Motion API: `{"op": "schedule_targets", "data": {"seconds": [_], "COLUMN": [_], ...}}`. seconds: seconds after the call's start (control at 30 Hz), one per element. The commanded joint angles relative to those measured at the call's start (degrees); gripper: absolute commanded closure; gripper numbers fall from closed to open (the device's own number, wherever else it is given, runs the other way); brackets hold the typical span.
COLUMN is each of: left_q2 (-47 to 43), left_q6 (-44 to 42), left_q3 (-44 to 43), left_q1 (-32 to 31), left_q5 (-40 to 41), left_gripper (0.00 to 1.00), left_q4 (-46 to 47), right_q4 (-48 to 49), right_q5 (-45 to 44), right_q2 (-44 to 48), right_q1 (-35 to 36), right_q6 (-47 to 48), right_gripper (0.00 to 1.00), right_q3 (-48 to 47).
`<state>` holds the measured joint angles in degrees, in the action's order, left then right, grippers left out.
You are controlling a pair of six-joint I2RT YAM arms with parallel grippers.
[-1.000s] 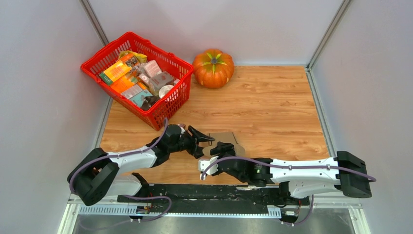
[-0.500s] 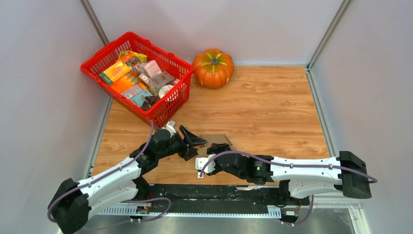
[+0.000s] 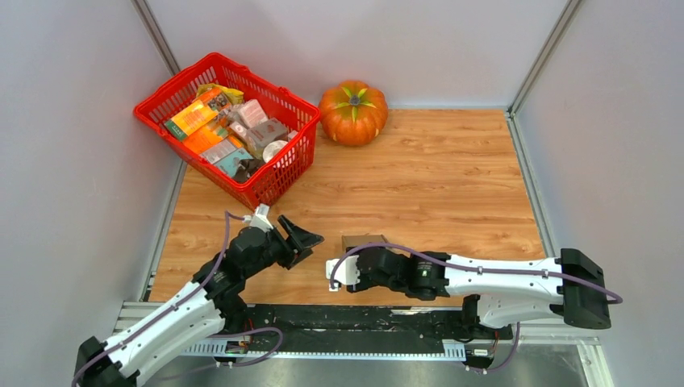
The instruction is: Fold the paper box
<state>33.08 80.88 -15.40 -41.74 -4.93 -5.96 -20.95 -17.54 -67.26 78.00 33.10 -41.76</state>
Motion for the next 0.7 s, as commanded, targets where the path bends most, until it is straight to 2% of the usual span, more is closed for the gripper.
{"op": "schedule_targets", "data": {"seconds": [0.0,0.17,0.2,0.27,0.3,0.4,0.63,0.67], "left_q2": [-7.67,-16.02,-16.99,-19.28,-19.89,-21.30,-18.24,-17.36], "left_q6": [-11.96,-22.33,-23.39,-26.20,-27.69,-29.20,-31.66,-32.10], "left_q3": [-7.17,-12.11,-13.24,-14.13,-14.83,-15.71,-14.40,-14.05], "left_q1": [0.43,0.43,0.43,0.43,0.43,0.43,0.43,0.43], "left_q5": [9.84,16.44,16.88,16.97,16.71,15.22,6.45,5.29], "left_gripper": [0.23,0.28,0.28,0.28,0.29,0.29,0.31,0.31], "left_q4": [-15.82,-28.82,-30.15,-32.26,-32.54,-33.07,-26.93,-26.13], "right_q4": [-8.39,-19.29,-20.52,-23.95,-24.92,-27.30,-27.48,-27.39], "right_q5": [6.70,16.47,22.23,28.32,31.48,32.91,34.33,34.33], "right_q2": [0.12,-3.21,-3.83,-6.63,-7.87,-12.26,-19.30,-19.66], "right_q1": [-2.40,-7.32,-9.59,-12.50,-14.52,-15.33,-16.91,-17.09], "right_q6": [-5.84,-10.33,-10.95,-11.83,-11.83,-11.13,-9.90,-9.81], "right_gripper": [0.51,0.51,0.51,0.47,0.49,0.53,0.46,0.42], "right_q3": [-7.70,-13.34,-14.22,-16.95,-18.00,-21.34,-26.27,-26.62]}}
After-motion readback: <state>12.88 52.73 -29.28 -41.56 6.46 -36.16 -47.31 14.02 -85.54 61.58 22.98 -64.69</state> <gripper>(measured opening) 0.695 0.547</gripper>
